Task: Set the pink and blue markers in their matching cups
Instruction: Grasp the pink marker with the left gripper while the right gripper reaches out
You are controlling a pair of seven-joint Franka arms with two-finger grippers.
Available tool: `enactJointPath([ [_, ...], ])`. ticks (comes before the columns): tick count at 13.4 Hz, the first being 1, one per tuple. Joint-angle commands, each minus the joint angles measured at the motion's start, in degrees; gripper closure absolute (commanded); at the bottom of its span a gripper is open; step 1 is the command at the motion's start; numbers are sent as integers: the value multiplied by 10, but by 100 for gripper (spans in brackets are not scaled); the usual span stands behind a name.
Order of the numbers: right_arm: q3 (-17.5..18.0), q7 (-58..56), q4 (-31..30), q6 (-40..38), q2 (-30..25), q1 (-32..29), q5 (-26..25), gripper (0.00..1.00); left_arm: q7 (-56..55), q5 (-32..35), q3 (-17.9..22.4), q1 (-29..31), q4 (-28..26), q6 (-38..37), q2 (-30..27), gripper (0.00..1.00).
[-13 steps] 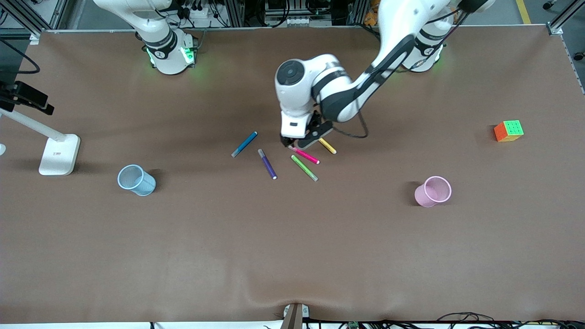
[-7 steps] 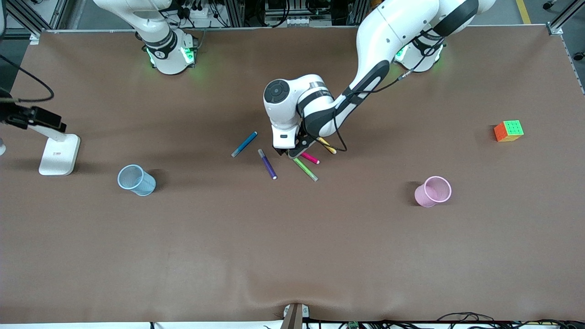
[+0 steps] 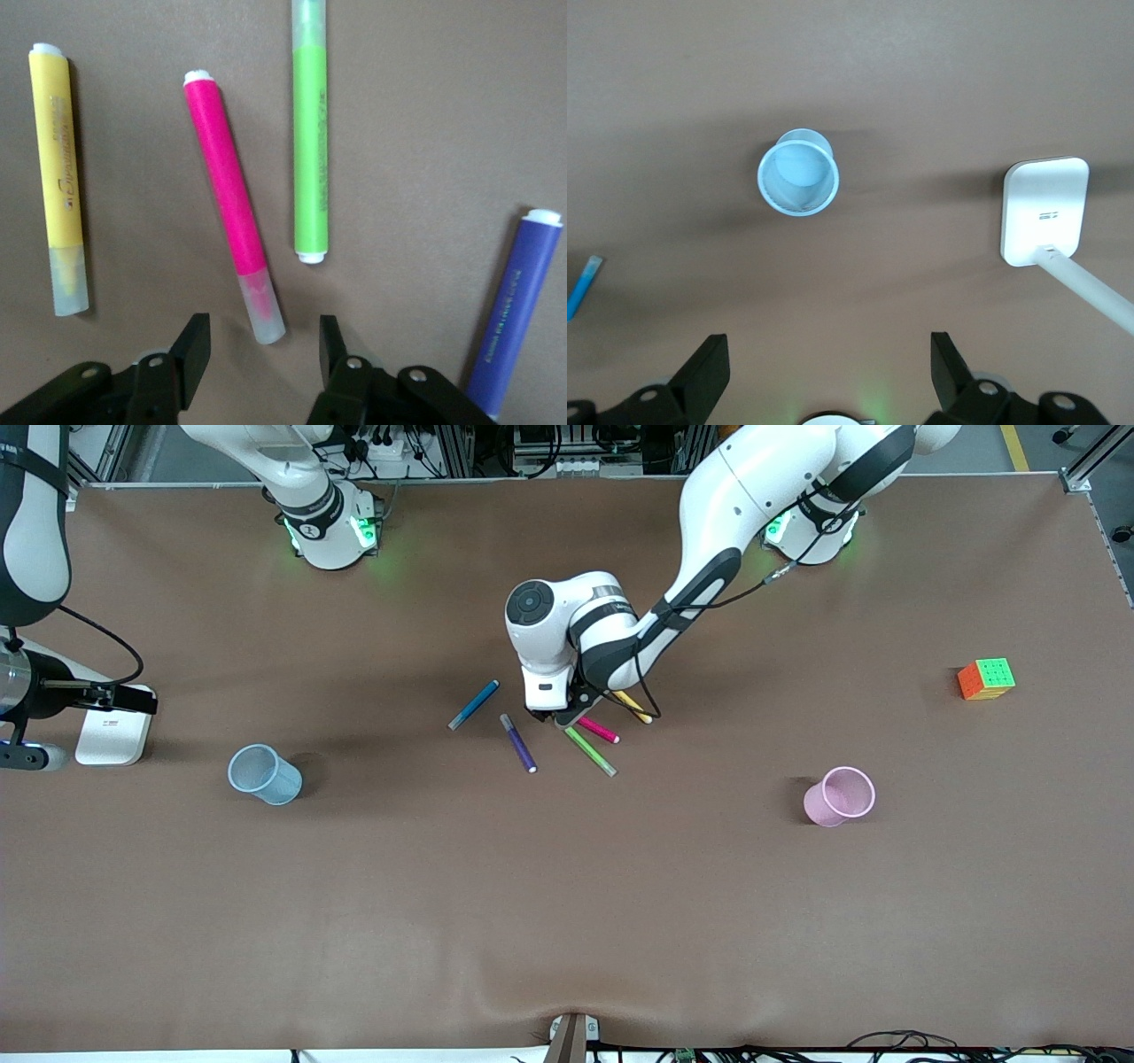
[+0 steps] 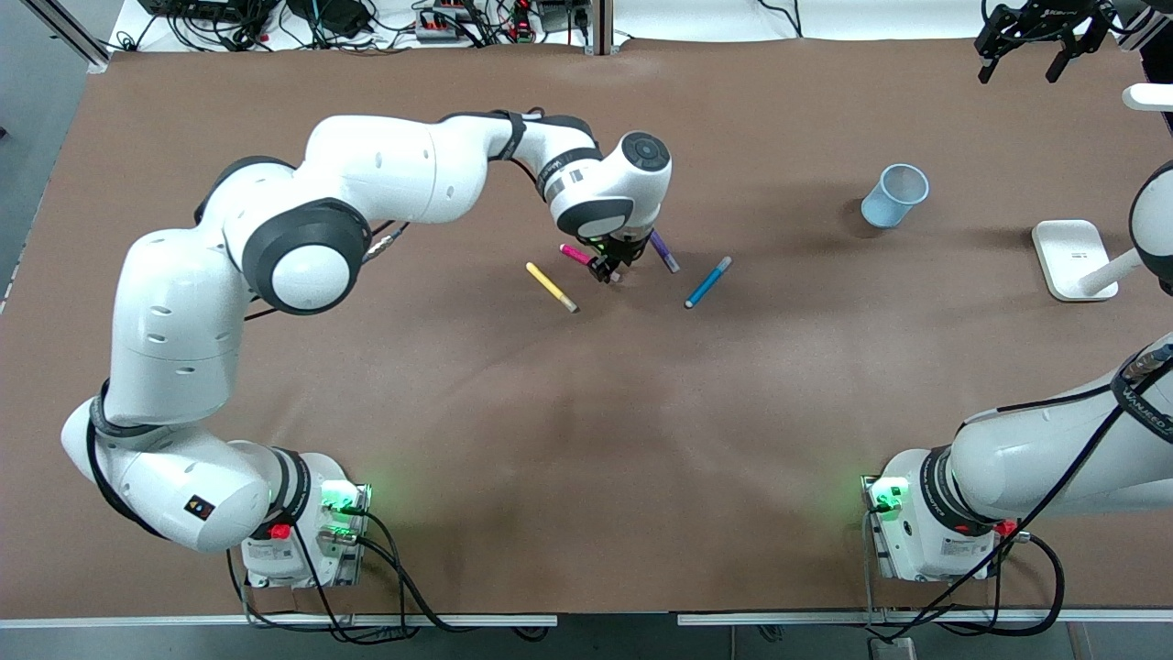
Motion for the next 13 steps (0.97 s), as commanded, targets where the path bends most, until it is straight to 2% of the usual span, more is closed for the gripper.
enactJointPath([
  [1,3,67,7,-24,0,2,43,0,-13,13,29,-30,15,0,9,45],
  [6,3,201,2,-45,-1,37,59,0,-10,17,31,-31,15,0,9,53],
  [11,3,323,-17,-41,-4,85,63,0,-12,36,32,-30,16,1,17,55],
  [13,3,360,-27,-38,-4,91,90,0,-12,36,32,-30,16,1,18,55],
])
